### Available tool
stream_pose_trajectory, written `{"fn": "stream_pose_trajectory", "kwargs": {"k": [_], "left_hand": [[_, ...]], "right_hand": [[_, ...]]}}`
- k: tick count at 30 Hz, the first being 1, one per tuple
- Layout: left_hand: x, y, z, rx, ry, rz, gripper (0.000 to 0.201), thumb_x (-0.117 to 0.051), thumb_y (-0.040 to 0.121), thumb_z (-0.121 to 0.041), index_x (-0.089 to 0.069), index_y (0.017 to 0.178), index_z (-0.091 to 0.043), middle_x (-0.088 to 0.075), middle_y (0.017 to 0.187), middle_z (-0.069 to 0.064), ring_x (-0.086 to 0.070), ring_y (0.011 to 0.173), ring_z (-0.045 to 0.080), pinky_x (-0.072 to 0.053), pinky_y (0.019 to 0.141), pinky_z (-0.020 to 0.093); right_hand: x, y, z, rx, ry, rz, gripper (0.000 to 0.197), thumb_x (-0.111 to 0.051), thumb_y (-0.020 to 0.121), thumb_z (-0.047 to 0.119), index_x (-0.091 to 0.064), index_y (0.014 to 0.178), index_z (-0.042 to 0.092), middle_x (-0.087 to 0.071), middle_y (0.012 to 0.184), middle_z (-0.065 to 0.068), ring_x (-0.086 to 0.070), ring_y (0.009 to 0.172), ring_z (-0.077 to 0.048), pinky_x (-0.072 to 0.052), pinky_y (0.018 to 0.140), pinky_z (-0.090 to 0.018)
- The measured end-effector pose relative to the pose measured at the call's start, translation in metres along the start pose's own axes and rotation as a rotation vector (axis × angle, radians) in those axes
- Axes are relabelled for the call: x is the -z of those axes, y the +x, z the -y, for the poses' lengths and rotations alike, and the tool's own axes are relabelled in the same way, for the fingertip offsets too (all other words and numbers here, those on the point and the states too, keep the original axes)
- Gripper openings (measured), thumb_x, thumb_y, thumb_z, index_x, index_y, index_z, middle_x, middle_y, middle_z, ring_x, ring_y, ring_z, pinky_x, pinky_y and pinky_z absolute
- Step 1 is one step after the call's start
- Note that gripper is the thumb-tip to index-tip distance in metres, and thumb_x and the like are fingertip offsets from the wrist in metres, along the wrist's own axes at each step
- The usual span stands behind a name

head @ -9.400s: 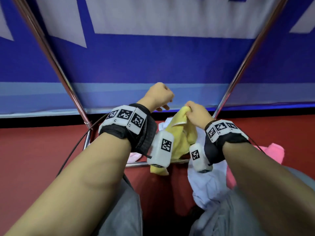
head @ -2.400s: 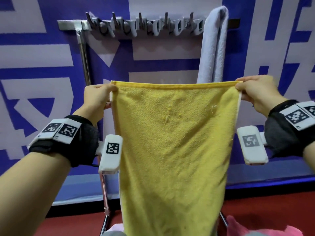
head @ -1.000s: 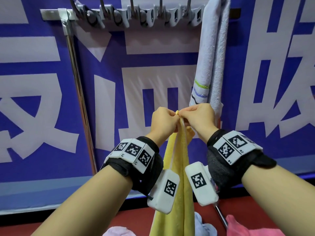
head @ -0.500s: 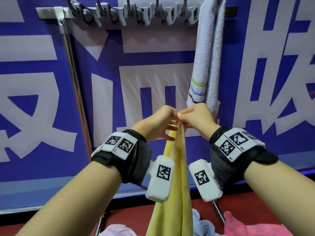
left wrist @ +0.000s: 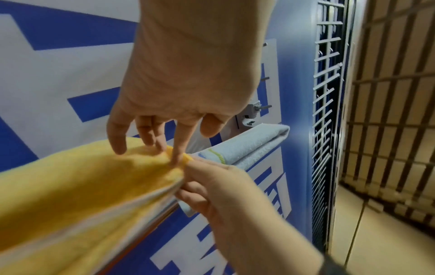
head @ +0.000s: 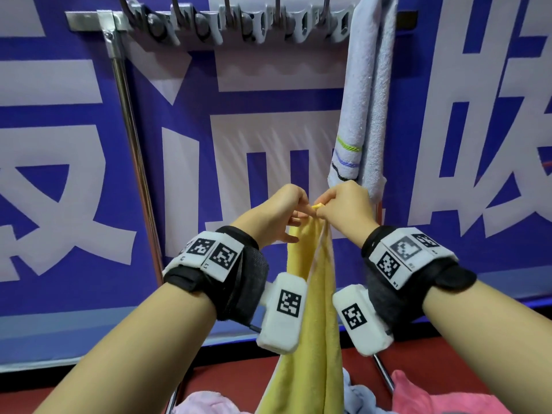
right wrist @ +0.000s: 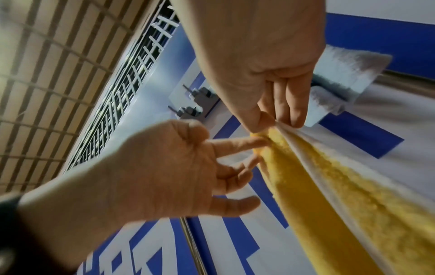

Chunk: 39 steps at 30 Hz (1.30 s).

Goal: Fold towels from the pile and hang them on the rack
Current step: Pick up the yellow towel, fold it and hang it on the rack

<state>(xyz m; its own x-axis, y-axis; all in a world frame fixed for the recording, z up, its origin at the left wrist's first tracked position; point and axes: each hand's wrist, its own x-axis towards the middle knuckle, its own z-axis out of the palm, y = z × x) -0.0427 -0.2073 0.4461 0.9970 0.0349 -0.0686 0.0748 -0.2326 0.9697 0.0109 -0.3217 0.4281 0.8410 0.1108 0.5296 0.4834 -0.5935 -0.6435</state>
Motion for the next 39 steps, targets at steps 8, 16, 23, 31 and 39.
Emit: {"fn": "stream_pose_trajectory", "kwargs": {"k": [8, 16, 23, 31, 39], "left_hand": [[0.005, 0.016, 0.023, -0.257, 0.405, -0.043, 0.031, -0.048, 0.086, -0.005, -0.060, 0.112, -0.017, -0.056, 0.111, 0.007, -0.052, 0.101, 0.018, -0.042, 0.078, 0.023], [0.016, 0.019, 0.032, -0.304, 0.604, -0.044, 0.023, -0.066, 0.086, -0.027, -0.064, 0.090, -0.004, -0.061, 0.082, 0.003, -0.055, 0.077, 0.015, -0.045, 0.071, 0.026], [0.044, 0.014, 0.001, -0.603, 0.663, -0.335, 0.008, -0.069, 0.083, -0.012, -0.069, 0.091, -0.013, -0.062, 0.079, -0.002, -0.052, 0.068, 0.001, -0.040, 0.054, 0.003], [0.059, 0.002, -0.054, -0.881, 0.818, -0.537, 0.037, -0.047, 0.085, 0.012, -0.069, 0.111, -0.003, -0.069, 0.105, 0.011, -0.062, 0.092, 0.018, -0.048, 0.082, 0.023], [0.075, -0.025, -0.093, -1.267, 1.115, -0.720, 0.027, -0.040, 0.083, 0.007, -0.055, 0.106, 0.004, -0.059, 0.092, 0.024, -0.052, 0.081, 0.033, -0.028, 0.065, 0.028]], "right_hand": [[0.021, 0.009, -0.006, -0.123, 0.188, 0.009, 0.014, -0.070, 0.070, 0.004, -0.075, 0.079, 0.014, -0.071, 0.077, -0.009, -0.069, 0.083, -0.024, -0.058, 0.081, -0.040], [0.047, 0.020, -0.013, -0.090, 0.154, -0.026, 0.016, -0.070, 0.070, 0.006, -0.076, 0.083, 0.015, -0.067, 0.073, -0.003, -0.065, 0.082, -0.019, -0.057, 0.072, -0.029], [0.070, 0.032, -0.010, -0.083, 0.175, -0.006, 0.016, -0.068, 0.070, 0.008, -0.069, 0.067, 0.024, -0.066, 0.072, 0.001, -0.063, 0.086, -0.017, -0.055, 0.083, -0.032], [0.103, 0.045, 0.018, -0.025, 0.312, -0.052, 0.023, -0.060, 0.077, -0.006, -0.070, 0.095, 0.005, -0.060, 0.070, -0.001, -0.056, 0.066, -0.006, -0.048, 0.059, -0.006], [0.139, 0.051, 0.057, 0.026, 0.366, -0.080, 0.023, -0.057, 0.079, -0.003, -0.060, 0.070, 0.018, -0.054, 0.066, -0.001, -0.044, 0.056, -0.006, -0.032, 0.042, -0.008]]}}
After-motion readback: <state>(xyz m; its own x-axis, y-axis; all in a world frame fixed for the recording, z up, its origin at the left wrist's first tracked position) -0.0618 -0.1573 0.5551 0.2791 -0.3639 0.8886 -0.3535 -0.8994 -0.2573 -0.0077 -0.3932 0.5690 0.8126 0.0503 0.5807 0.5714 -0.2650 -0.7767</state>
